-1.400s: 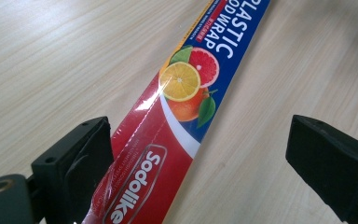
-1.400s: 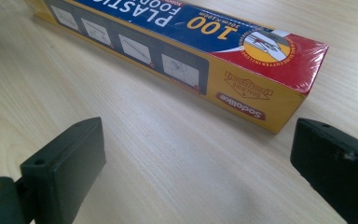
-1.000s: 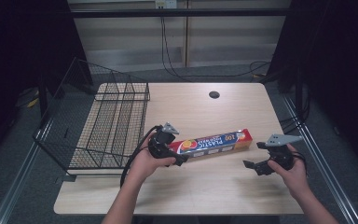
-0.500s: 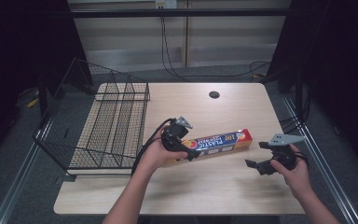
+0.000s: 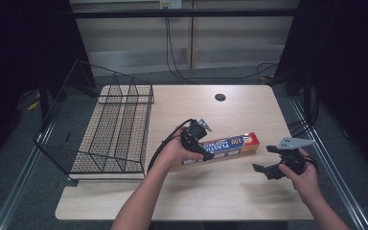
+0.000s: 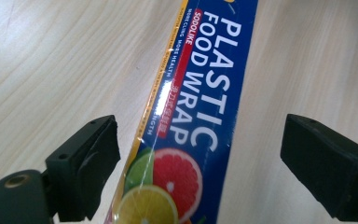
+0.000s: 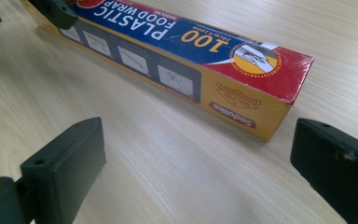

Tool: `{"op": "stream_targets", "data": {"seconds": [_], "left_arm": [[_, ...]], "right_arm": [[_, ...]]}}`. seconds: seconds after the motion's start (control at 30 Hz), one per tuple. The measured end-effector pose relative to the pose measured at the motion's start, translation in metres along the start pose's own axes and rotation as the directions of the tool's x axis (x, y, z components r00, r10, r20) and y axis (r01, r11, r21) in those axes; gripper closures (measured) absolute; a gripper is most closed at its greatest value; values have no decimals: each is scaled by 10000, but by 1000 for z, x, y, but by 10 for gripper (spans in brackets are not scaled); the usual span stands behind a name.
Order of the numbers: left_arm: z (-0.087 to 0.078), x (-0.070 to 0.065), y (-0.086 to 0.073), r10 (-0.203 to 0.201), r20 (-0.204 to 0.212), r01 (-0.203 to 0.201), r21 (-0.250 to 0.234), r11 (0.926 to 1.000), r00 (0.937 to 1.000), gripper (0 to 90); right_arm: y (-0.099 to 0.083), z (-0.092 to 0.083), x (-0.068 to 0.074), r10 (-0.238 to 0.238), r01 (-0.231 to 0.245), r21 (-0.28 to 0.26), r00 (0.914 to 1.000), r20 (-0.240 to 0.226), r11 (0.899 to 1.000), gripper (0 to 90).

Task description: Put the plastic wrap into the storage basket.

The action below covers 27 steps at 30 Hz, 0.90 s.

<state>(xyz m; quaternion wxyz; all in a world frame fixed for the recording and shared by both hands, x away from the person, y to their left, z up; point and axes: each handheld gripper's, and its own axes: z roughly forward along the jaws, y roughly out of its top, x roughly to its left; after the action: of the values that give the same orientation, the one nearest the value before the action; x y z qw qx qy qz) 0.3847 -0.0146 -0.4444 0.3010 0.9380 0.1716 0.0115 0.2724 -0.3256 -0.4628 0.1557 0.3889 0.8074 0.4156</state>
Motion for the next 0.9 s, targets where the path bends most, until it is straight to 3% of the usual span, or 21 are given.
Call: {"op": "stream_targets", "data": {"seconds": [0.07, 0.17, 0.2, 0.33, 0.37, 0.4, 0.43, 0.47, 0.53, 0.6, 0.7, 0.83, 0.87, 0.9], "left_arm": [[4, 1, 2, -73, 118, 74, -49, 10000, 9999, 118], [10, 1, 6, -42, 19, 41, 227, 9997, 10000, 128], [11, 2, 8, 124, 69, -126, 344, 9993, 9999, 137], [18, 4, 13, 71, 225, -84, 603, 9981, 9997, 177], [21, 1, 13, -278, 323, 266, 395, 9989, 9991, 177], [21, 3, 14, 212, 354, -234, 638, 9977, 9991, 206], [24, 1, 15, -58, 371, 40, 467, 9989, 9993, 206], [24, 2, 16, 179, 390, -206, 695, 9974, 9991, 215], [27, 3, 16, 68, 290, -88, 699, 9975, 9996, 223], [31, 3, 16, 260, 352, -292, 934, 9952, 9990, 233], [34, 1, 16, 170, 211, -188, 854, 9962, 9996, 278], [32, 4, 19, 481, 245, -508, 1224, 9912, 9985, 356], [33, 2, 19, 237, 214, -261, 1214, 9923, 9995, 372], [32, 3, 21, 354, 234, -384, 1432, 9889, 9991, 378]], "right_arm": [[0, 0, 0, 23, -23, 20, 10000, -6, 10000, 31], [0, 0, 0, 18, -18, -10, 10000, -3, 10000, 31], [0, -1, 0, 15, -15, -15, 10000, -12, 10000, 31], [0, -2, 0, 45, -45, -50, 10000, -34, 10000, 31], [0, -2, 0, 45, -45, -50, 10000, -34, 10000, 31], [1, -2, 0, 42, -42, -76, 10000, -24, 10000, 31], [1, -2, 0, 42, -42, -76, 10000, -24, 10000, 31], [1, -2, 0, 46, -46, -88, 10000, 2, 10000, 31], [0, -2, -1, 53, -54, -69, 10000, -56, 10000, 31], [0, -2, 0, 24, -24, -54, 10000, -72, 10000, 31], [1, -3, 0, 10, -11, -100, 10000, -84, 9999, 31], [1, -4, 0, 45, -45, -134, 10000, -38, 9999, 31], [1, -4, 0, 75, -76, -153, 10000, -48, 9999, 31], [2, -4, -1, 74, -74, -164, 10000, -35, 9998, 31]]}}
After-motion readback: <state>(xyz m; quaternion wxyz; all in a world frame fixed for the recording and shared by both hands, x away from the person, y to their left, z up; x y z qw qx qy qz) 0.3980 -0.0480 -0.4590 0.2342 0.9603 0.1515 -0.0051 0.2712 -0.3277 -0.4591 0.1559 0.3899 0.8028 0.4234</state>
